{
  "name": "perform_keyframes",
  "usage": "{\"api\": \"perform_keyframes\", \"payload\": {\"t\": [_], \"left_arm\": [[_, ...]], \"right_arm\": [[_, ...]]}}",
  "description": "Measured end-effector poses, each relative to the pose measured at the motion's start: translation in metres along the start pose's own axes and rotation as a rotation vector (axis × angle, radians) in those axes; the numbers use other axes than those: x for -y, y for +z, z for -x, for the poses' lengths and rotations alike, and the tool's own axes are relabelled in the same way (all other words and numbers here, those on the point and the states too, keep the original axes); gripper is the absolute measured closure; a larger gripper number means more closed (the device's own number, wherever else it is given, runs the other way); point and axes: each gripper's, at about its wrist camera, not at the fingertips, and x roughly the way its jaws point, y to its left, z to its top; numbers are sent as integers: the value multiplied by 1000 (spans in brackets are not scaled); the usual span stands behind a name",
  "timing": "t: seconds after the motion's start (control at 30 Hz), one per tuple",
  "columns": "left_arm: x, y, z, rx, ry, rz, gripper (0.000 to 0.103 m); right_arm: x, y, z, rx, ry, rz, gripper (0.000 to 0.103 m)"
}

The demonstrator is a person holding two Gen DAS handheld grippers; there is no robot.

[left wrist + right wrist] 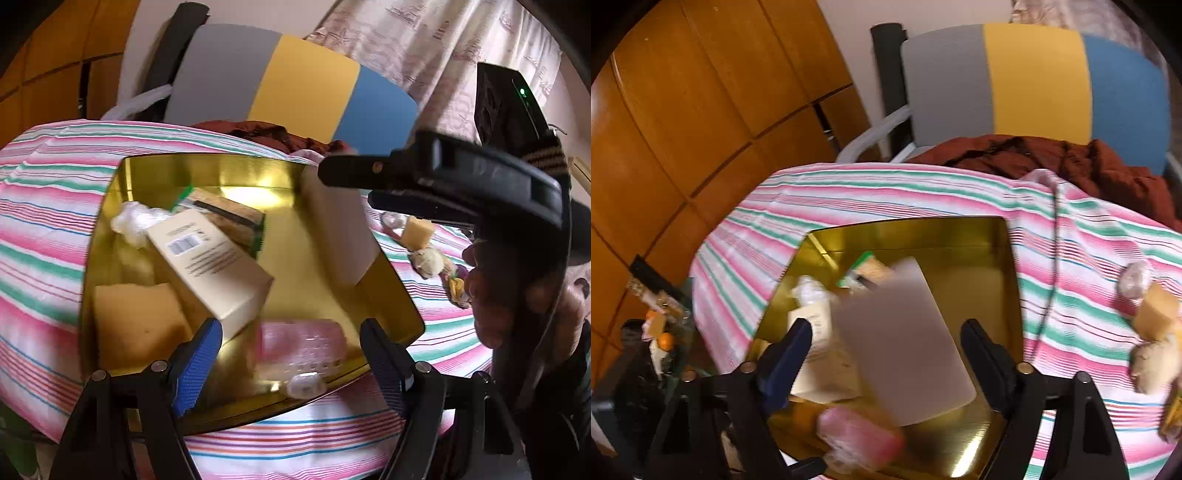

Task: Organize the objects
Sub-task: 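Lower the roller into the tray with the left tool while the right tool places the white sponge, then swing both tools from the tray toward the remaining items on the cloth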

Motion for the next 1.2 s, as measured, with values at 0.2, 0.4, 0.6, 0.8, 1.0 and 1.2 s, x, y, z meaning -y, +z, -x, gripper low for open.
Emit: {"api": "perform_keyframes", "payload": {"t": [0.2,0.4,0.6,0.8,1.0,1.2], "left_arm": [[-9,4,8,27,48,19,25],[-10,7,12,48,136,12,25],[-8,10,19,78,252,-12,25],[-3,10,25,99,310,-44,25],[4,9,28,99,296,-70,25],[16,9,29,100,279,-105,25]], "right_arm": [[0,-6,4,2,8,-25,11],[5,-19,12,14,-57,-14,6],[1,-31,21,40,-146,30,4],[1,-41,29,62,-210,58,1],[7,-50,38,74,-245,52,1],[28,-57,49,85,-277,9,1]]}}
